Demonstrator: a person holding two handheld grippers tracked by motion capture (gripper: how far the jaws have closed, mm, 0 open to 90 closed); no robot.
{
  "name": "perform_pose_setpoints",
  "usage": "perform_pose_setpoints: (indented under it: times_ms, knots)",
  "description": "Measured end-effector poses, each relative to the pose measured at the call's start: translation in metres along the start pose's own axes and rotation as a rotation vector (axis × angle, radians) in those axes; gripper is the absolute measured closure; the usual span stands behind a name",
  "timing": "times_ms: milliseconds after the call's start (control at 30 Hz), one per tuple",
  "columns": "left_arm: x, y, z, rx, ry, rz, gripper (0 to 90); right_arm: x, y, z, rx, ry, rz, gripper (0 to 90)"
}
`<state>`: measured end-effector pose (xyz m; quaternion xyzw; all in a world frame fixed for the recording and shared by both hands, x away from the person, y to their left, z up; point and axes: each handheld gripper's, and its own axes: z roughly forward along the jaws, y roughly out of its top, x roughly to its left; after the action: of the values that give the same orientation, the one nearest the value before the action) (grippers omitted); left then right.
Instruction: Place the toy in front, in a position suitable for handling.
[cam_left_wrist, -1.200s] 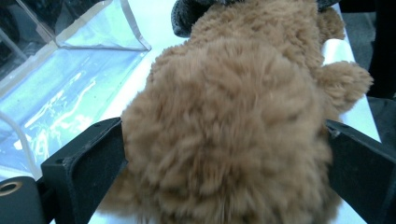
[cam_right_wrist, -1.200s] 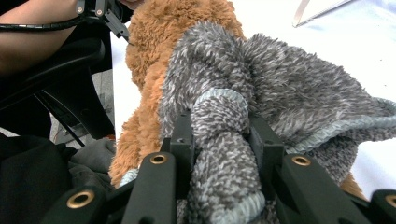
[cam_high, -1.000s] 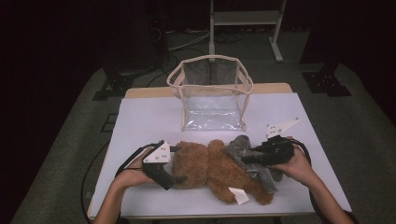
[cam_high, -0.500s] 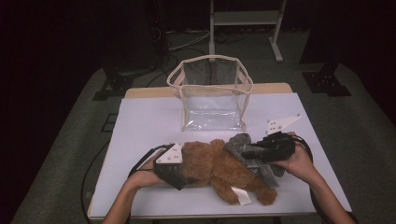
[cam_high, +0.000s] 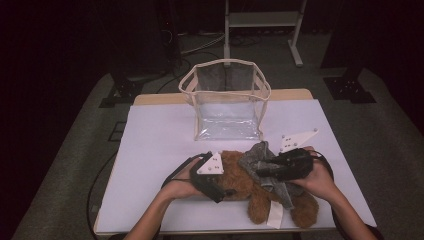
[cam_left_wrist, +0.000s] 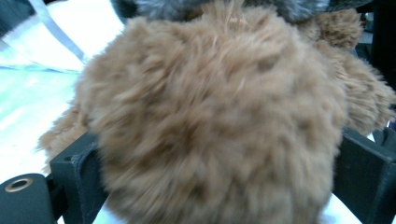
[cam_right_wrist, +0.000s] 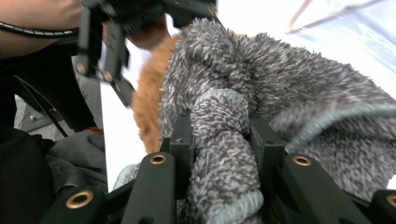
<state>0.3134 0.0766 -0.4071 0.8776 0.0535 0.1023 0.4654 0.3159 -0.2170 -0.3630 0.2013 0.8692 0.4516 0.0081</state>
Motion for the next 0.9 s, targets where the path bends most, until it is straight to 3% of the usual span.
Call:
perform_pose_setpoints:
  times_ms: [100, 300, 467, 633, 733, 833, 900]
  knots:
    - [0.001, -0.002, -0.005, -0.015, -0.006, 0.000, 9.5, -0.003, -0.005, -0.008, -0.015, 0.001, 0.025, 66.7]
    - [-0.011, 0.000, -0.002, 0.007, -0.010, 0.035, 14.2, 0.000, 0.010, -0.002, 0.004, 0.002, -0.001, 66.7]
    - [-0.026, -0.001, -0.001, 0.022, 0.007, 0.086, 15.0, -0.006, 0.032, 0.023, 0.017, 0.059, -0.014, 66.5]
    - [-0.032, 0.000, -0.001, 0.019, 0.009, 0.104, 15.0, -0.013, 0.050, 0.042, 0.041, 0.115, 0.005, 66.4]
    - [-0.037, 0.002, 0.001, 0.024, -0.003, 0.145, 15.1, -0.018, 0.061, 0.055, 0.079, 0.112, 0.014, 66.2]
    - [-0.037, 0.001, 0.000, 0.030, 0.006, 0.150, 15.1, -0.024, 0.064, 0.065, 0.109, 0.106, 0.026, 66.2]
    - [-0.034, -0.001, -0.002, 0.018, 0.010, 0.144, 17.2, -0.027, 0.062, 0.063, 0.107, 0.106, 0.039, 66.2]
